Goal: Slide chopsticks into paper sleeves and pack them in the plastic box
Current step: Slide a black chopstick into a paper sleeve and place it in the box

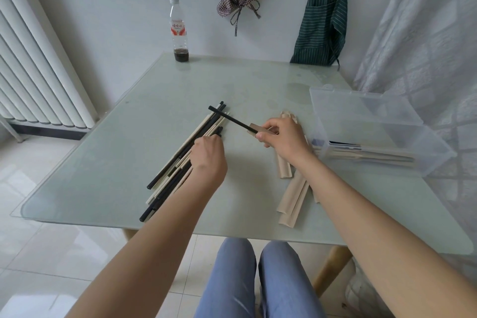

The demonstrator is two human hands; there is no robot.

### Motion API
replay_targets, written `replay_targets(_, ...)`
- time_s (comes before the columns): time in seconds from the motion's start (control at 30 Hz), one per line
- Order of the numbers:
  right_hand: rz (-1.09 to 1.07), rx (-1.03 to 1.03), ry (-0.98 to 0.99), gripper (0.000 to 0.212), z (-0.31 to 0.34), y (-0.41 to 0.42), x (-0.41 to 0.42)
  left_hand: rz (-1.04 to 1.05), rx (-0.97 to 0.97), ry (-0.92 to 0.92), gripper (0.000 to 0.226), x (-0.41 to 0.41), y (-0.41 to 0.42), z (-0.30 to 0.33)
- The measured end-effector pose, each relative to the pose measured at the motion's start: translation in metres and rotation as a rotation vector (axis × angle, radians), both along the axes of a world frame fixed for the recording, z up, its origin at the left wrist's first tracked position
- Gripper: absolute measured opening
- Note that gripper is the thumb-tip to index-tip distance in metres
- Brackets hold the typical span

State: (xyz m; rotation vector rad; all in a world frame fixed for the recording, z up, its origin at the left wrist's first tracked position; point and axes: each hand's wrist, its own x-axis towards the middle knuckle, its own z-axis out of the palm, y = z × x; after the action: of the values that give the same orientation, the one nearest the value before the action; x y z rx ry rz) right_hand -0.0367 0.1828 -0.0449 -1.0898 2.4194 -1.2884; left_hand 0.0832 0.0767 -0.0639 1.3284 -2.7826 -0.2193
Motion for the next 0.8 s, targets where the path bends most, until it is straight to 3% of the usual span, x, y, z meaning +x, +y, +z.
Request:
replay_targets(0.2, -0.019, 0.014, -0.013, 0.003, 0.004, 0.005, -0.001, 0.011, 0.114, 0.001, 0.025, 0.001, 0.002, 0.008)
replay_targets(0.27, -0.037, 0.013, -0.004, 0.004, 0.006, 0.006, -0.001, 0.051, 0.176, 0.122, 0.026, -0.003, 0.001, 0.013)
replay_targets(0.43, -0.072, 0.022, 0.019, 0.003, 0.007, 0.008, -0.005, 0.104, 0.465, 0.675, 0.023, -0.019, -0.004, 0.025)
replay_targets(0.6, -0.114, -0.011, 0.012, 0.007, 0.012, 0.012, -0.005, 0.048, 0.628, 1.000, 0.022, -0.024, 0.001, 0.030)
replay_targets(0.67, -0.126, -0.022, 0.008, 0.006, 0.013, 0.013, -0.005, 0.038, 0.663, 1.079, 0.016, -0.024, 0.003, 0.029)
replay_targets(0.8, -0.136, -0.015, 0.010, 0.006, 0.012, 0.015, -0.003, -0.041, 0.713, 1.067, 0.009, -0.022, 0.010, 0.029)
